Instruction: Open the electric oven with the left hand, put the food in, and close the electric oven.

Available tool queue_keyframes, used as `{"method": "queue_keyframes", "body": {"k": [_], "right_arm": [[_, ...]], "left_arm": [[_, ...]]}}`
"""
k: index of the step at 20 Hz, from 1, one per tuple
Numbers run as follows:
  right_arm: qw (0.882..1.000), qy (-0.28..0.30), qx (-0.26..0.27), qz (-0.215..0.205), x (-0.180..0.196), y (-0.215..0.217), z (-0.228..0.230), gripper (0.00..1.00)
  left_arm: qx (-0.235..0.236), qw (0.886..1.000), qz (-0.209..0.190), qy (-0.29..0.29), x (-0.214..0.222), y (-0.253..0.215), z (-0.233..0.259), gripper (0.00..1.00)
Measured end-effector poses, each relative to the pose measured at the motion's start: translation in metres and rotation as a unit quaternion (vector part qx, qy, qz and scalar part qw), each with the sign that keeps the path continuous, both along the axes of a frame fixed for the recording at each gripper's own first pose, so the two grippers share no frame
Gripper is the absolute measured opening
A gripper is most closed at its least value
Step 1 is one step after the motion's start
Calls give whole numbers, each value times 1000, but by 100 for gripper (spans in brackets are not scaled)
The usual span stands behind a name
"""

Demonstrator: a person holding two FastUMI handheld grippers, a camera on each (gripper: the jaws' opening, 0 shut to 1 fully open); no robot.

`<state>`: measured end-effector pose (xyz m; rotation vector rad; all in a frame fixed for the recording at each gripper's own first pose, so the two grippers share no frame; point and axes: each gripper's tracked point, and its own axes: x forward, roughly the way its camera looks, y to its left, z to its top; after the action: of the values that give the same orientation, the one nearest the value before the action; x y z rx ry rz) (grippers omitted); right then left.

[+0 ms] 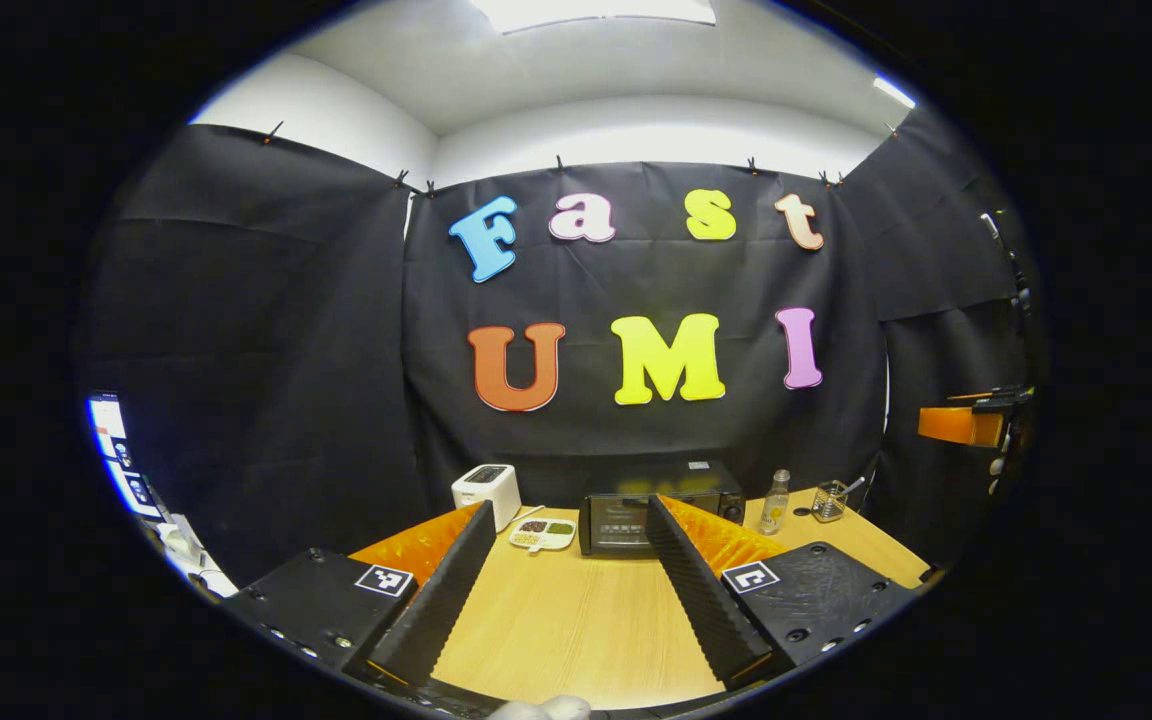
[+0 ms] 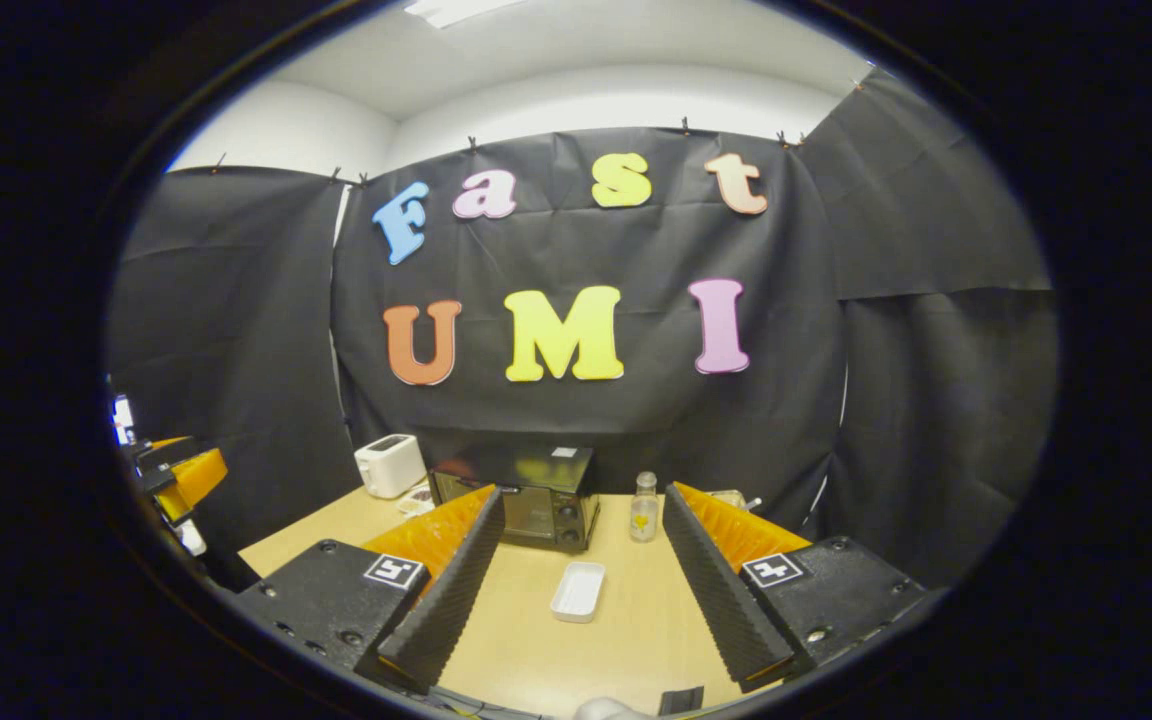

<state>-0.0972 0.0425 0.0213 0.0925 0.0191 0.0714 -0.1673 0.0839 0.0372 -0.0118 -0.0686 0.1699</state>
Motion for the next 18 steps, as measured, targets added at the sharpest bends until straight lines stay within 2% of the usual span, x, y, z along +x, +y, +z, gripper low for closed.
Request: {"method": "queue_keyframes", "body": {"k": [1,2,4,6,7,9,10,18], "right_arm": [[1000,-1,-3,-2,0,4,2,100],[1000,-3,-5,-3,0,8,4,100],[1000,-4,-6,-2,1,18,8,96],[1000,-8,-9,-5,2,23,13,100],[1000,-9,-12,-6,2,25,16,96],[1000,-11,-13,-7,3,28,18,96],[1000,-10,-14,-9,3,29,18,100],[1000,-4,-17,-22,10,27,13,100]], "left_arm": [[1,1000,2,-2,-1,5,1,100],[-3,1000,3,-4,-2,9,1,96],[-14,1000,0,-5,-2,17,0,96],[-18,1000,1,-6,1,24,2,96],[-19,1000,0,-9,3,26,4,96],[-17,1000,-3,-12,7,30,3,96],[-18,1000,-6,-11,8,30,4,96],[-21,1000,-15,-5,20,33,0,96]]}}
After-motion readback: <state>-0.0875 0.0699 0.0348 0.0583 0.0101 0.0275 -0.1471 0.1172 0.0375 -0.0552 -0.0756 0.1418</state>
